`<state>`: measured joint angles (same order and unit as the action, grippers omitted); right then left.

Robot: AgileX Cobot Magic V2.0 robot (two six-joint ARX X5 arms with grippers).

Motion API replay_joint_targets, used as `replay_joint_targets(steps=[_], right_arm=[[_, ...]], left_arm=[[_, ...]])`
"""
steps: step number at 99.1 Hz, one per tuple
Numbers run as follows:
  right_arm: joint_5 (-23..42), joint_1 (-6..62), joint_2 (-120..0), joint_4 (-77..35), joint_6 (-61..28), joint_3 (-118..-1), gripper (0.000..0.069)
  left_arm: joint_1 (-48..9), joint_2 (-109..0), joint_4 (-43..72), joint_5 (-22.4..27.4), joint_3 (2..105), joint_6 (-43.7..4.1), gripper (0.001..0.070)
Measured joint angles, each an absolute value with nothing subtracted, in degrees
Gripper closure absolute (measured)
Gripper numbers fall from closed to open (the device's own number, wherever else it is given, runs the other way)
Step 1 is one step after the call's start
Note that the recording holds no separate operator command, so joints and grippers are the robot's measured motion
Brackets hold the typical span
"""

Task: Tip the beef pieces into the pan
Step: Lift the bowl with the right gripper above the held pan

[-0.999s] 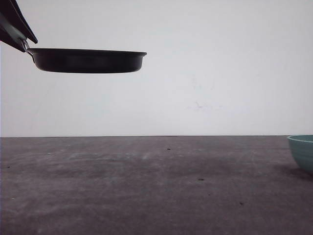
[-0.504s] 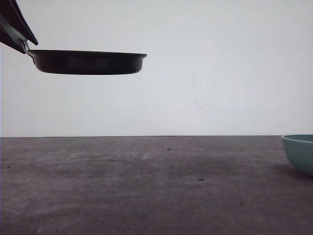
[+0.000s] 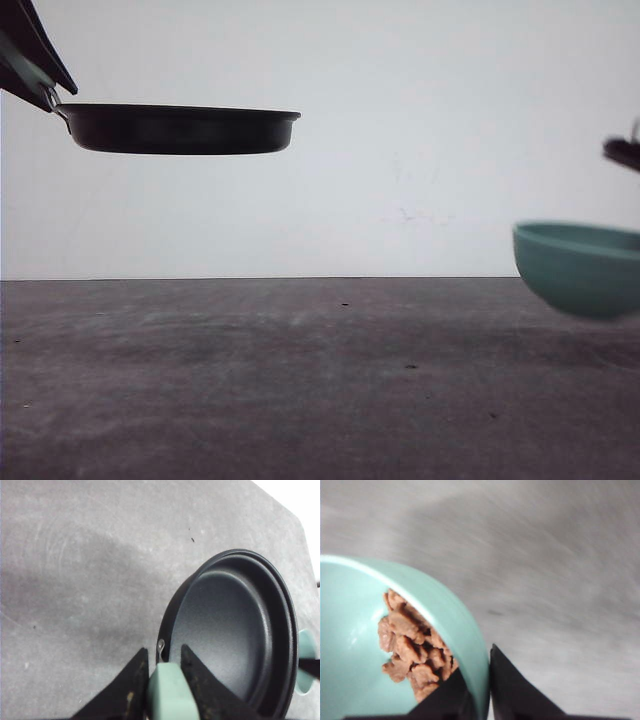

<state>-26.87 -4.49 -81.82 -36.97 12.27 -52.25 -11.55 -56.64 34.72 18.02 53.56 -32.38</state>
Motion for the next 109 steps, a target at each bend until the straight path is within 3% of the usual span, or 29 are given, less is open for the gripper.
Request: replay_joint_targets(steps=[23, 62, 90, 109], right_arm=[[-27.4, 1.1, -75.2, -35.2, 16.9, -56.1, 0.0672], [-27.0, 16.8, -69.0, -28.8, 24.8, -62.0, 0.0672], [-16.5, 29.6, -69.1, -25.0, 26.0, -62.2, 0.0672], [-5.4, 37.1, -69.1, -24.8, 24.4, -62.2, 0.0672]], left_arm=[[-14.2, -61.7, 37.5, 20.2, 53.6, -32.4, 0.0651], [-22.8, -67.6, 35.2, 21.0, 53.6, -33.2, 0.0651], [-27.4, -69.8, 33.6, 21.0, 53.5, -34.8, 0.0651], [-27.9, -69.8, 32.1, 21.0, 53.5, -36.0, 0.0651]])
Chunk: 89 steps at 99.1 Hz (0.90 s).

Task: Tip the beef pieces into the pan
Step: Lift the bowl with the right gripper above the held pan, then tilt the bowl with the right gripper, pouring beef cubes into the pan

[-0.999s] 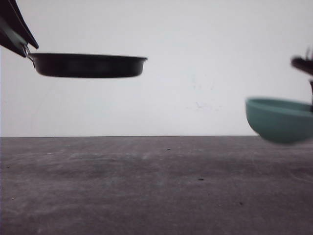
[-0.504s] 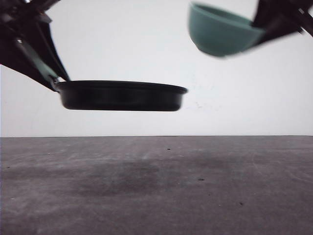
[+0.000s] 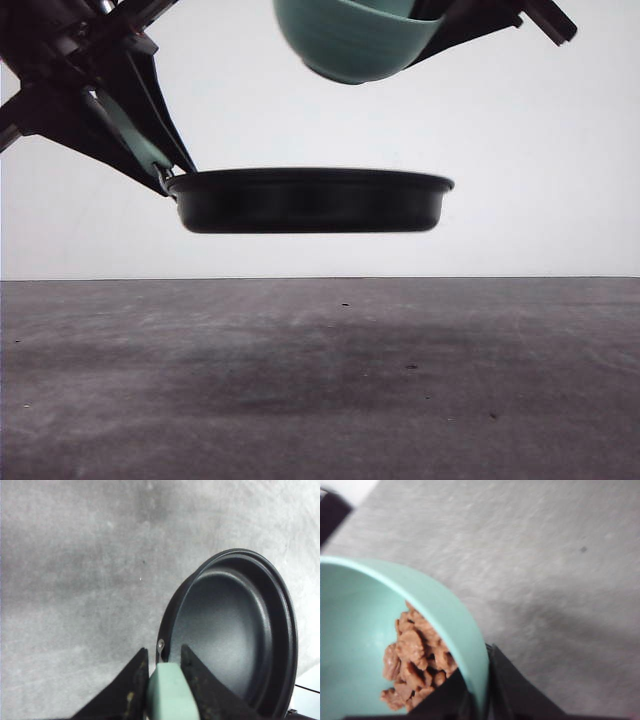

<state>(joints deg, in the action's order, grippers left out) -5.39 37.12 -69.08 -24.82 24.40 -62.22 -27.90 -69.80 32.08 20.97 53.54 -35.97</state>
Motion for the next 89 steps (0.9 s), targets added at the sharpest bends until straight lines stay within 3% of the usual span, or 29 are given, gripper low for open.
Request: replay_joint_targets(steps=[28, 89], right_arm=[[16.5, 45.2, -69.1, -24.8, 16.1, -62.2, 0.0672], [34.4, 53.4, -75.1, -16.2, 2.0, -62.2, 0.0672]], left_arm=[[-27.9, -69.8, 32.1, 21.0, 53.5, -36.3, 0.0651], [-27.9, -69.8, 31.5, 21.0, 53.5, -36.9, 0.0651]])
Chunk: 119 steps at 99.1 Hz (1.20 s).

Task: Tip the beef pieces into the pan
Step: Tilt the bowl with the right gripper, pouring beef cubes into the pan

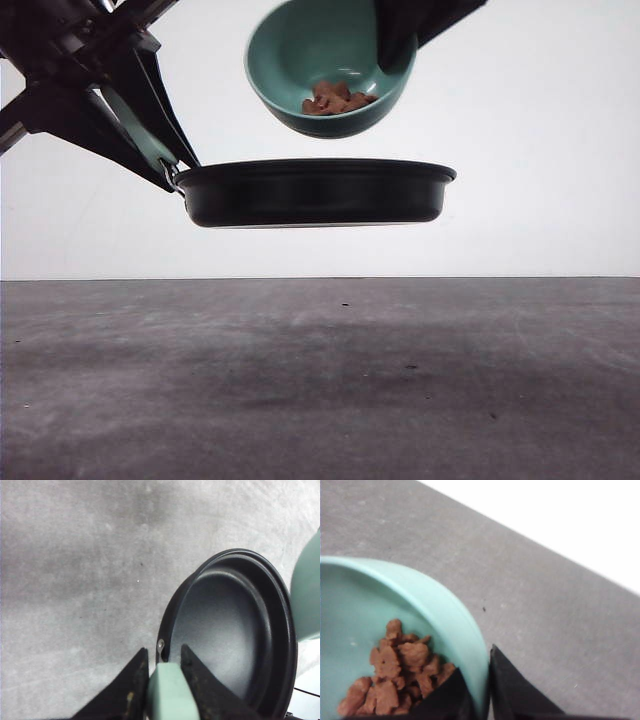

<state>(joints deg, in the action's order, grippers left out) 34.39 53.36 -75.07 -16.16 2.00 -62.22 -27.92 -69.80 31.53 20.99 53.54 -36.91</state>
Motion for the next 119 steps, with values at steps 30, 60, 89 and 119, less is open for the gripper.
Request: replay_joint_targets(steps=[30, 60, 89, 119], right_arm=[[41.7, 57.1, -76.0, -11.7, -8.0, -60.5, 0.0672], [43.8, 58.9, -76.2, -6.2, -17.2, -57.9, 0.0672], [43.7, 60.0, -76.2, 1.1, -28.9, -57.8, 0.0673], [42.8, 60.0, -76.4, 9.9, -34.4, -53.4, 0.0673]], left_arm=[[-27.9, -69.8, 31.5, 21.0, 53.5, -36.9, 0.0651], [-27.9, -69.8, 31.5, 21.0, 53.5, -36.9, 0.0651], [-27.9, -69.8, 31.5, 21.0, 53.5, -36.9, 0.0651], [-27.9, -69.8, 31.6, 21.0, 53.5, -37.1, 0.0651]])
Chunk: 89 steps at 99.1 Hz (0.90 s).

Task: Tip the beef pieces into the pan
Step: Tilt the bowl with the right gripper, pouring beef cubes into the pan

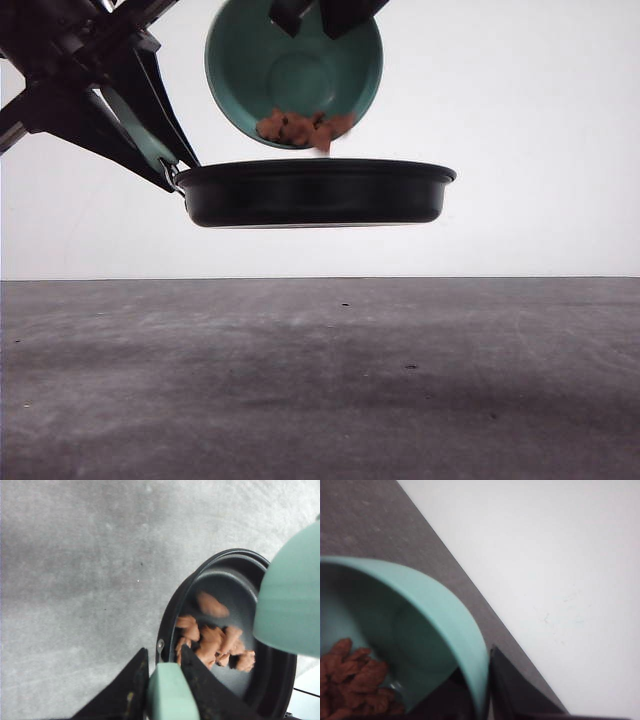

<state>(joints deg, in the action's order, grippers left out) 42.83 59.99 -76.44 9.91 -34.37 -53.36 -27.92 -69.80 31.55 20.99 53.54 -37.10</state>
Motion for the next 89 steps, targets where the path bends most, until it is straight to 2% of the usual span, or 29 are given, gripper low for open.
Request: replay_joint_targets(steps=[39, 58, 89], right_arm=[[43.3, 60.0, -76.5, 15.1, -40.5, -51.2, 0.0673], [40.5, 59.9, -76.5, 22.6, -45.0, -51.1, 0.0673], [40.1, 59.5, -76.5, 29.5, -48.2, -48.6, 0.0673]], left_arm=[[-27.9, -69.8, 31.6, 21.0, 53.5, -37.1, 0.0651], [-27.9, -69.8, 31.6, 21.0, 53.5, -37.2, 0.0651], [-26.8, -69.8, 31.9, 21.0, 53.5, -37.8, 0.0651]])
